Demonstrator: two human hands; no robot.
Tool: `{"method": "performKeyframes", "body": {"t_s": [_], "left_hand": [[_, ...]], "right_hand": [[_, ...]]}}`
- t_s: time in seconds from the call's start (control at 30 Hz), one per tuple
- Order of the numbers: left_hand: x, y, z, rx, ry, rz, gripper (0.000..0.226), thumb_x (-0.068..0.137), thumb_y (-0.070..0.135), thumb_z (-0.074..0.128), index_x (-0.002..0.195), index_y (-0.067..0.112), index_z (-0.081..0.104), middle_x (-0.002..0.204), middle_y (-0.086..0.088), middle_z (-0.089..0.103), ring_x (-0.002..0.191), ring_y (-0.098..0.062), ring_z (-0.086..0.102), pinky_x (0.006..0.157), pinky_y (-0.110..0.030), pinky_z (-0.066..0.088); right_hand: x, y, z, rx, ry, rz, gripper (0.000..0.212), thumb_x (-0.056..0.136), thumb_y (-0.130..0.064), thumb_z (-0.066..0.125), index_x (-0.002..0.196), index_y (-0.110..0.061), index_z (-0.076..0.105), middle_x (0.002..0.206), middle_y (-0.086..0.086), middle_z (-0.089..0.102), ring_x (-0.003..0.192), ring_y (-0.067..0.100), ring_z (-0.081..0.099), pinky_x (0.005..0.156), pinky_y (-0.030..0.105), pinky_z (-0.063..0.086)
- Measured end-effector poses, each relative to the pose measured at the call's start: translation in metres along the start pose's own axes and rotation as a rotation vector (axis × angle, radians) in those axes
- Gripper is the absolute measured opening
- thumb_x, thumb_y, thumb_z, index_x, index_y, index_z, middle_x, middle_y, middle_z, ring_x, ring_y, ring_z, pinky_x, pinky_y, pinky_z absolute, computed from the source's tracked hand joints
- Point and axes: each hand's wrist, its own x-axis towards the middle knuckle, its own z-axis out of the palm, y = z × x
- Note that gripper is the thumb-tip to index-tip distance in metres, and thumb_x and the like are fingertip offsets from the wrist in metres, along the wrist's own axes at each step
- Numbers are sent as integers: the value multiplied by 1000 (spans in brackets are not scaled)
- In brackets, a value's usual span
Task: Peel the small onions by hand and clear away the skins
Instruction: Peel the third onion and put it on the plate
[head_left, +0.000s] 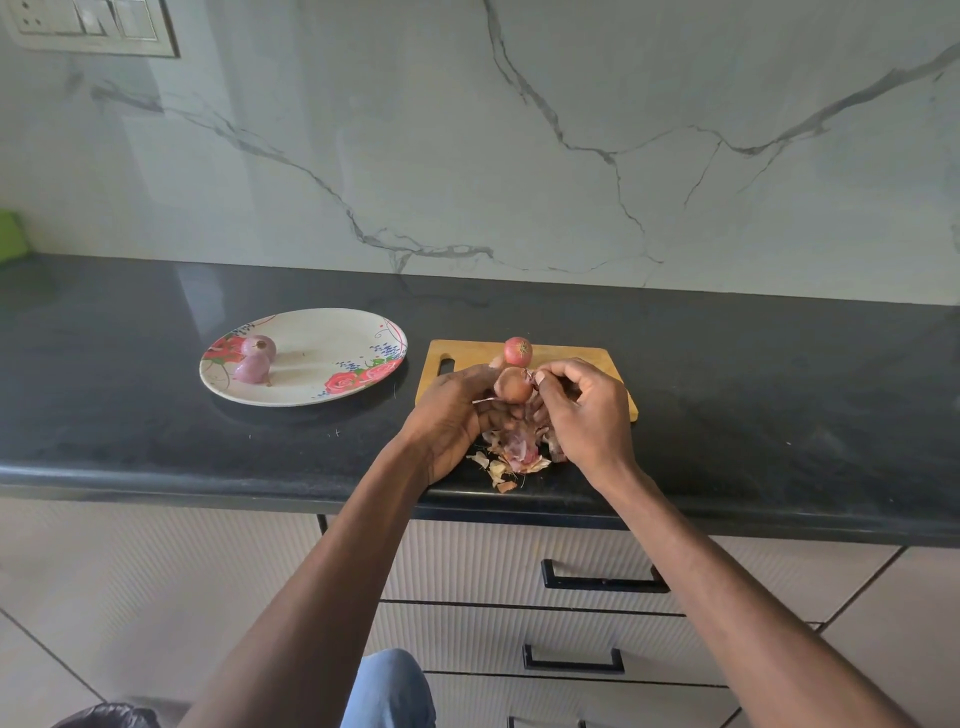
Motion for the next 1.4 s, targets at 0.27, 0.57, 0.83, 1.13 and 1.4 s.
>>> {"method": "performKeyframes", "body": {"t_s": [0.27,0.57,0.83,1.13,1.4], "left_hand": [[-2,0,-1,-18,-12,0,20,105,7,46,115,-4,59,94,-24,69,67,-21,66,54,-23,55],[-4,2,-1,-67,56,8,25,104,8,44,114,1,66,101,-19,72,75,-21,66,61,-25,53],[-4,3,-1,-92,101,20,22,104,6,45,109,5,67,93,-14,73,71,-17,68,59,-23,56],[-6,4,1,-46,93,14,21,104,6,47,105,2,68,85,-13,74,63,-16,67,56,-23,53],[-3,3,-1,-70,114,-4,18,104,7,47,106,-2,63,93,-19,70,70,-21,63,60,-25,54]], "right_hand": [[2,3,-1,53,6,103,10,93,-10,67,86,-12,74,78,-7,71,75,10,67,67,25,55],[1,5,1,-33,44,-62,8,88,-11,76,85,-6,71,81,-1,69,72,10,64,63,21,51],[-1,5,3,-82,-22,-228,19,86,-7,78,103,-1,78,101,6,74,91,8,67,80,12,52],[-4,4,4,-48,-18,-247,12,83,4,76,94,1,78,88,9,75,80,15,70,71,25,59],[-4,4,5,-44,-35,-254,17,84,3,76,100,2,77,95,8,74,86,10,68,75,27,60]]}}
